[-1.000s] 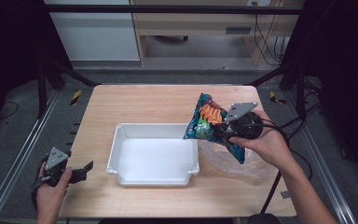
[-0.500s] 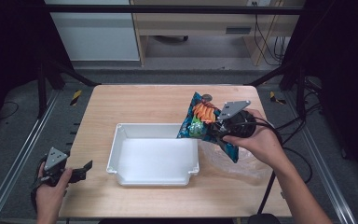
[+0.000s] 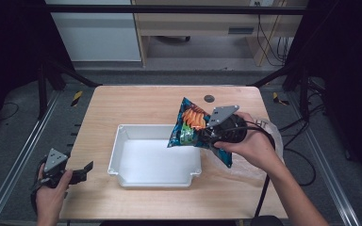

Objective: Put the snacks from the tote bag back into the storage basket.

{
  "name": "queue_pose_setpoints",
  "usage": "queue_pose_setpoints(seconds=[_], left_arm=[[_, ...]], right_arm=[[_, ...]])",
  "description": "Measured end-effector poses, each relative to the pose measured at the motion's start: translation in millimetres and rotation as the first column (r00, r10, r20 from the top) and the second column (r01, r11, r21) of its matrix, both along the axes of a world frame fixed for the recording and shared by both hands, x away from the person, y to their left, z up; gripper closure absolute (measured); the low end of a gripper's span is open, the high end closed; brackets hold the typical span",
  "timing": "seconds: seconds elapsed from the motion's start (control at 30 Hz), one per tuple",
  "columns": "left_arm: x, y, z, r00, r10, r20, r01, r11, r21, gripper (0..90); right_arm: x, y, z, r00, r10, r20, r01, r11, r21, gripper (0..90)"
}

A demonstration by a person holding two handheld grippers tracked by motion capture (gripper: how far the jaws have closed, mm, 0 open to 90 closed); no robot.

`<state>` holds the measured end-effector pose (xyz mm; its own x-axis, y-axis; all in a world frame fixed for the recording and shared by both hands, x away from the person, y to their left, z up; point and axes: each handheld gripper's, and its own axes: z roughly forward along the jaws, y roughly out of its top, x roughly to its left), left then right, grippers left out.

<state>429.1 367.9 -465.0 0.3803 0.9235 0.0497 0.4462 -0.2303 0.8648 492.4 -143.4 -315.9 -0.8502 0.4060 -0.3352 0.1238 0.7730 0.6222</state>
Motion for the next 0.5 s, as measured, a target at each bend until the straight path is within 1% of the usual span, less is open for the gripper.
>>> queue_pose_setpoints(seconds=[0.03, 0.1, 0.17, 0.27, 0.3, 0.37, 0.4, 0.5], left_arm=[[0.0, 0.1, 0.2, 1.0, 0.002, 0.001, -0.002, 1.0, -0.003, 3.1], [0.2, 0.6, 0.5, 1.0, 0.004, 0.005, -0.004, 1.0, -0.003, 3.1], [0.4, 0.4, 0.5, 1.0, 0.001, 0.001, -0.001, 1.0, -0.004, 3.2], [0.9, -0.4, -0.2, 1.0, -0.006, -0.006, 0.006, 1.0, -0.005, 3.3], [0.8, -0.5, -0.1, 1.0, -0.007, -0.006, 0.007, 1.0, -0.006, 3.4], [0.4, -0.9, 0.3, 1.0, -0.006, -0.003, 0.006, 0.9999, -0.01, 3.3], [0.1, -0.5, 0.7, 1.0, -0.008, -0.005, 0.008, 0.9999, -0.009, 3.4], [-0.9, 3.0, 2.3, 1.0, -0.005, -0.003, 0.005, 0.9995, -0.033, 3.3]], right_arm=[[-0.6, 2.0, 0.6, 0.9999, 0.012, 0.003, -0.012, 0.9999, -0.007, 39.3], [-2.1, 6.2, 1.5, 0.9998, 0.019, 0.006, -0.019, 0.9998, -0.011, 39.3], [-4.0, 11.1, 2.4, 0.9995, 0.032, 0.007, -0.031, 0.9994, -0.015, 39.3], [-4.9, 14.8, 3.8, 0.9988, 0.047, 0.011, -0.047, 0.9989, -0.005, 39.3], [-5.2, 16.6, 3.8, 0.9991, 0.042, 0.008, -0.042, 0.9991, 0.001, 39.3], [-4.3, 18.4, 4.4, 0.9989, 0.045, 0.012, -0.045, 0.999, -0.006, 39.3], [-4.2, 19.9, 4.2, 0.9991, 0.041, 0.012, -0.041, 0.9992, 0.001, 39.3], [-3.4, 24.2, 4.0, 0.9988, 0.047, 0.014, -0.047, 0.9989, 0.007, 39.3]])
